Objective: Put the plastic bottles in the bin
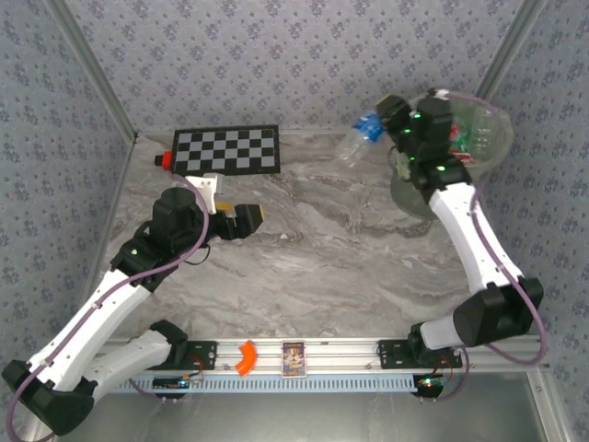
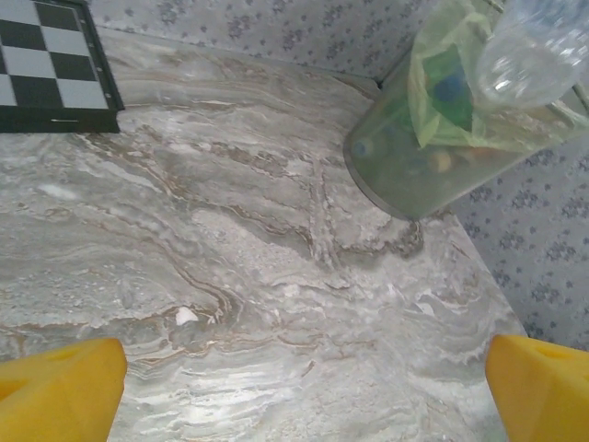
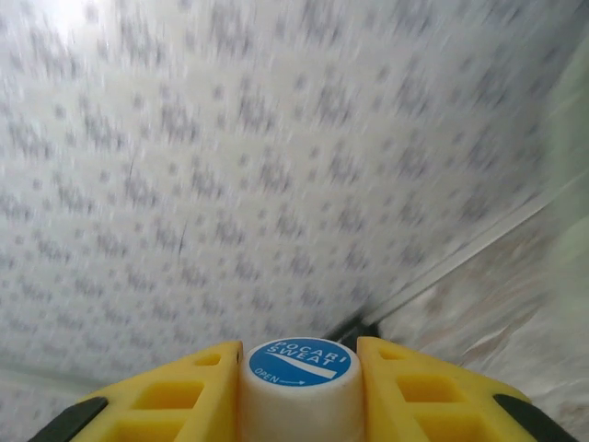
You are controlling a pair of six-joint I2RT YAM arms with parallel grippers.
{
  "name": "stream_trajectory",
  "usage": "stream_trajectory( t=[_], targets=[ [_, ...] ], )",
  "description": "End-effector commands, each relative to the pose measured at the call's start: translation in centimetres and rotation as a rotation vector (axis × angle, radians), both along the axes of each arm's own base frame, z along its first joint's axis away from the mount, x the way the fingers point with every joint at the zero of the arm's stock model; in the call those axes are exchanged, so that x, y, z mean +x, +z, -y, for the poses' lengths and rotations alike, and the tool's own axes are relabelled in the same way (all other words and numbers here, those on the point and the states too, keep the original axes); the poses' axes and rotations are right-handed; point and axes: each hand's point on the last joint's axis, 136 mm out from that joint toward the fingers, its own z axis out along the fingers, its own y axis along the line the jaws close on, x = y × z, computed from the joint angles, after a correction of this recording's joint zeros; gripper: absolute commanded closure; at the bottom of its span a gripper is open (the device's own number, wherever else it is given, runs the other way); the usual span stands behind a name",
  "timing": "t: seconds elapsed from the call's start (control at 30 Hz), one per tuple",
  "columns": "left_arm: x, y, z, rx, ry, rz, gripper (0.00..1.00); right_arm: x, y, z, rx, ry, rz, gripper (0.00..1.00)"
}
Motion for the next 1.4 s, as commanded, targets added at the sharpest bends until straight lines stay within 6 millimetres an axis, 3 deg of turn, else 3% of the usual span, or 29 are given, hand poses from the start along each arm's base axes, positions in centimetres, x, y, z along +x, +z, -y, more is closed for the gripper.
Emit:
stream_trajectory(
  t=[0.0,0.23,0.4,0.7,0.87,1.0,1.07,1.1,1.23,1.37],
  targets=[
    [0.0,2.8,1.2,-0.029,-0.038,0.080,0.00,-2.6,2.6,4.5,-0.081,-0.076,-0.002,0.67],
    [-0.2,2.9,2.9,-0.001,-0.078,0.089,0.00,-4.3,4.2,13.5,-0.085,-0.257,-0.010,0.67],
    [-0.4,3.1,3.5,0.012,-0.094,0.101,0.00,-3.0,3.7,17.1,-0.067,-0.318,-0.034,0.67],
    [-1.8,4.0,5.3,0.070,-0.162,0.146,0.00,2.4,1.1,19.6,-0.023,-0.331,-0.101,0.67],
    [-1.9,4.3,5.2,0.075,-0.160,0.158,0.00,5.1,-0.6,19.8,-0.018,-0.329,-0.143,0.66],
    [-2.0,4.3,5.1,0.080,-0.156,0.157,0.00,7.2,-1.9,18.9,-0.017,-0.296,-0.176,0.65],
    [-2.1,4.3,5.0,0.078,-0.155,0.155,0.00,8.0,-2.5,18.3,-0.039,-0.276,-0.213,0.58],
    [-2.1,4.2,5.0,0.079,-0.154,0.154,0.00,8.2,-3.2,18.1,-0.045,-0.268,-0.247,0.47],
    [-2.2,4.1,4.5,0.088,-0.143,0.161,0.00,7.5,-2.5,18.1,-0.103,-0.268,-0.275,0.23],
    [-2.2,4.2,4.4,0.091,-0.140,0.175,0.00,5.9,-0.2,18.5,-0.155,-0.304,-0.224,0.21]
  ],
)
